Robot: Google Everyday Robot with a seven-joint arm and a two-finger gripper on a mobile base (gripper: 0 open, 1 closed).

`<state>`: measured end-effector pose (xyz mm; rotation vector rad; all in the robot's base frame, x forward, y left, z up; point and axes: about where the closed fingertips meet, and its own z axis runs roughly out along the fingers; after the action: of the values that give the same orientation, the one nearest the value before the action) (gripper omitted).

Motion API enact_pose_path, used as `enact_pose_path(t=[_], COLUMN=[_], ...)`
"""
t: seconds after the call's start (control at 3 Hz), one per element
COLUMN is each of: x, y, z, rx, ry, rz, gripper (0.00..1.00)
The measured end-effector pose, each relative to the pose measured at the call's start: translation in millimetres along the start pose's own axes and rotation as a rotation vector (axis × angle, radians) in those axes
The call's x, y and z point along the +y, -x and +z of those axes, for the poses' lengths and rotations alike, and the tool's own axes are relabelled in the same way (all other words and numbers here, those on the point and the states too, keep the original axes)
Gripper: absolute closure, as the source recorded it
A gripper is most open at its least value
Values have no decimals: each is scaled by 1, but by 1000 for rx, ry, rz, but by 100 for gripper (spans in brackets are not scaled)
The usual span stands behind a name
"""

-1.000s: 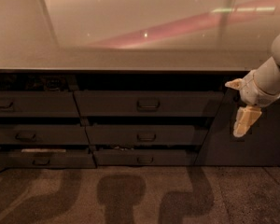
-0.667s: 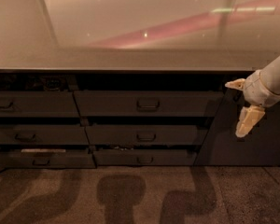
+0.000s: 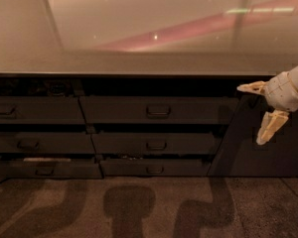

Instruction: Open top drawer

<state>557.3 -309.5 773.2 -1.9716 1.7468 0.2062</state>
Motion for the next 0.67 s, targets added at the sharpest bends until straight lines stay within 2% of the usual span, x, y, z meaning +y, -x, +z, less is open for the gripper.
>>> enact_pose_path(t=[0.33, 0.67], x=[3, 8], y=[0, 2], z=[6, 9], rx=[7, 24], ry=[8, -75], rz=[-4, -86], gripper=[0, 0])
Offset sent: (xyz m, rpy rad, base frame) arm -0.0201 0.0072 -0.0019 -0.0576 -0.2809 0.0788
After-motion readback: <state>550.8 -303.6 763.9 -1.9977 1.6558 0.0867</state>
